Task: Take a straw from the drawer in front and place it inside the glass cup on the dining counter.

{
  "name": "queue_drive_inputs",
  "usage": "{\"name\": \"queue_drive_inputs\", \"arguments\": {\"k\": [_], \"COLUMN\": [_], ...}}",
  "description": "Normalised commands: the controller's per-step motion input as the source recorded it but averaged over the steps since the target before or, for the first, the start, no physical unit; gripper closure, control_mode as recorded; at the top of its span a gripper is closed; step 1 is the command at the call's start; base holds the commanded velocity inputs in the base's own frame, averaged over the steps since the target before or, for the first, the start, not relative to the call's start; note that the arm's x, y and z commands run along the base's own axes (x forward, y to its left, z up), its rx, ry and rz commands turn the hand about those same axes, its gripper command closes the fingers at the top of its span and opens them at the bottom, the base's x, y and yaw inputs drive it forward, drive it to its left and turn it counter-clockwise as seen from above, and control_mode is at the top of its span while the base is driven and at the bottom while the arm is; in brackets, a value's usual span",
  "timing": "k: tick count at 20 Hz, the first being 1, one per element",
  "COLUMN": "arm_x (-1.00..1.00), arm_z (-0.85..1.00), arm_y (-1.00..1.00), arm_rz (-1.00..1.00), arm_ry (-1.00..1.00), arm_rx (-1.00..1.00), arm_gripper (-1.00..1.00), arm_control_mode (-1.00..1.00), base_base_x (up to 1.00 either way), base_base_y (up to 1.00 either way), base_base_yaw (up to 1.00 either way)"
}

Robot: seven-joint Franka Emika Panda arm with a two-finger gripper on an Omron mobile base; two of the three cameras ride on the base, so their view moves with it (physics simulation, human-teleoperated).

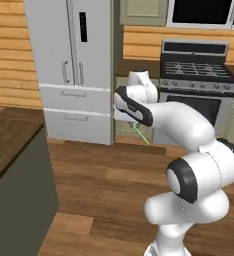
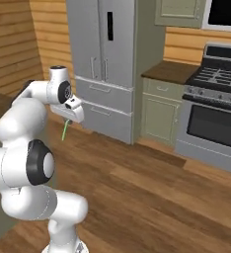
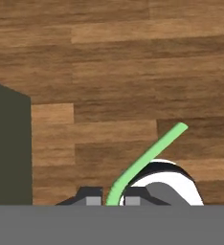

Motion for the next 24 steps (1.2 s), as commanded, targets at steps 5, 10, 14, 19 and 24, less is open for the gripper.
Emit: {"name": "queue_drive_inputs", "arguments": {"k": [5,10,14,19,24], "arm_x": [0.0,0.0,0.0,0.0,0.0], "arm_z": [0.0,0.0,0.0,0.0,0.0], "arm_y": [0.0,0.0,0.0,0.0,0.0], "arm_rz": [0.0,0.0,0.0,0.0,0.0], "arm_ry": [0.0,0.0,0.0,0.0,0.0], "arm_rx": [0.0,0.0,0.0,0.0,0.0], "arm_gripper": [1.0,1.0,1.0,1.0,1.0], "arm_control_mode": [1.0,1.0,1.0,1.0,1.0], "base_base_x": [1.0,1.0,1.0,1.0,1.0], "base_base_y": [0.0,-0.06,-0.12,-0.28,-0.59], "base_base_yaw": [0.39,0.58,0.61,0.58,0.52]}}
